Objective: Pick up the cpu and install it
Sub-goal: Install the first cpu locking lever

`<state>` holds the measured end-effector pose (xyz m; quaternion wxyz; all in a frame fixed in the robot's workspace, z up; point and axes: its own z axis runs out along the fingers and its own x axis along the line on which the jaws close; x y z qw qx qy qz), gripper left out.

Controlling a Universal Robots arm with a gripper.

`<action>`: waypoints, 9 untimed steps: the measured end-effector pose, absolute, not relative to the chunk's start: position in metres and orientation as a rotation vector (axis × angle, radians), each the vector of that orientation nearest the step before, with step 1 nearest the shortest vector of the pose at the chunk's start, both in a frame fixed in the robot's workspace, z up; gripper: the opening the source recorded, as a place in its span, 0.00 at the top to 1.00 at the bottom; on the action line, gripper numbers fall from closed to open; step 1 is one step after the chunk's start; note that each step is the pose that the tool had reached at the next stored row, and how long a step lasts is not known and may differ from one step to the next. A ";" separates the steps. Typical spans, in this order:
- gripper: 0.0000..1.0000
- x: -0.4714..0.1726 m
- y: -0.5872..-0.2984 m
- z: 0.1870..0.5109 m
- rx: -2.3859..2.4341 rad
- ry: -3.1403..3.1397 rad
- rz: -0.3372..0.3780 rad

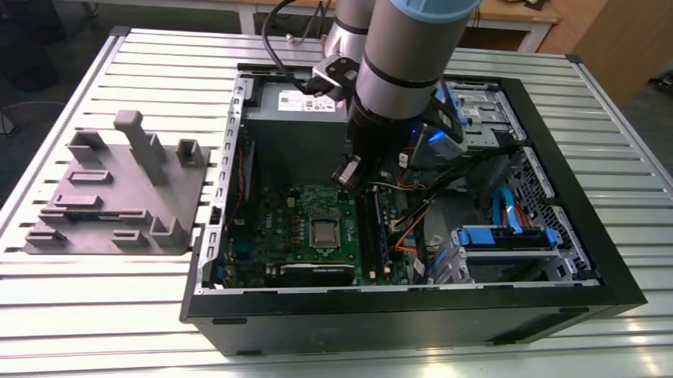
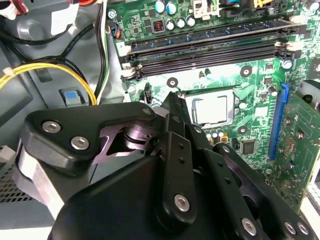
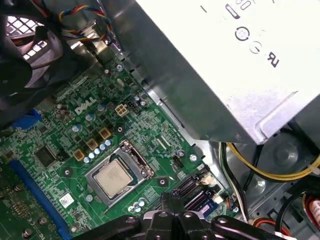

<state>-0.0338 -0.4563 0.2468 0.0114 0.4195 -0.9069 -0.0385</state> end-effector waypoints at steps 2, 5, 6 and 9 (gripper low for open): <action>0.90 -0.032 -0.450 0.246 1.308 -2.829 -0.120; 0.90 -0.032 -0.446 0.244 1.308 -2.829 -0.120; 0.90 -0.032 -0.445 0.244 1.308 -2.829 -0.120; 0.90 -0.032 -0.442 0.242 1.308 -2.829 -0.120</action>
